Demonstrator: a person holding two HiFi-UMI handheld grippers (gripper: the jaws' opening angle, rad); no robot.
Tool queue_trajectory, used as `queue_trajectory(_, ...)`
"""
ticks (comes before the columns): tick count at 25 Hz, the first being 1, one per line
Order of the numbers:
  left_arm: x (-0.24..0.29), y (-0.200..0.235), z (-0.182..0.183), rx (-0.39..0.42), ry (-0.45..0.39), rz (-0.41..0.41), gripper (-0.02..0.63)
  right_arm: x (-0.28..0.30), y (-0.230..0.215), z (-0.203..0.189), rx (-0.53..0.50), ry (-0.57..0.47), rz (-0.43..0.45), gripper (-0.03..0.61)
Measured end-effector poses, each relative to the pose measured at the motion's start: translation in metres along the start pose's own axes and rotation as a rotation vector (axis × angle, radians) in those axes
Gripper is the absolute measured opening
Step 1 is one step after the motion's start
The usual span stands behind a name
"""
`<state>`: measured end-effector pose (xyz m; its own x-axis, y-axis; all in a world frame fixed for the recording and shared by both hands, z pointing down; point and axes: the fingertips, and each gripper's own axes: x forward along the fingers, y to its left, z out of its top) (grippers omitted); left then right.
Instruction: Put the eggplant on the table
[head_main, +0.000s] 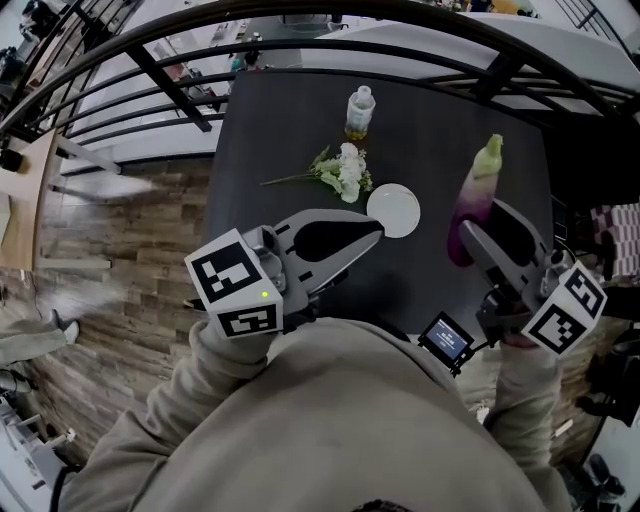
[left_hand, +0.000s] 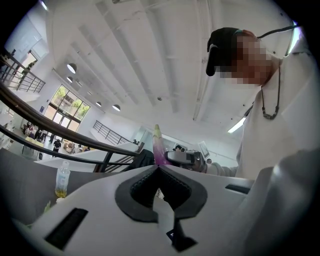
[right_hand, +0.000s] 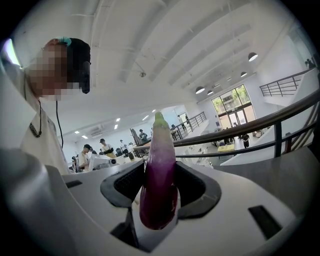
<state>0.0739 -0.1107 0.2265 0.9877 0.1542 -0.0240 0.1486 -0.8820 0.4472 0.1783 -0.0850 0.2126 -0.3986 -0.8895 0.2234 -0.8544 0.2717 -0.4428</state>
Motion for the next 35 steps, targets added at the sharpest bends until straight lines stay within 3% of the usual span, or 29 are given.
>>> queue_trajectory(23, 0.003, 0.005, -0.019, -0.012, 0.017, 0.017, 0.006, 0.008, -0.024, -0.035, 0.003, 0.122, -0.021, 0.206)
queue_trajectory(35, -0.001, 0.015, -0.032, -0.055, 0.034, 0.081, 0.006, 0.027, -0.044, -0.048, 0.025, 0.161, 0.011, 0.206)
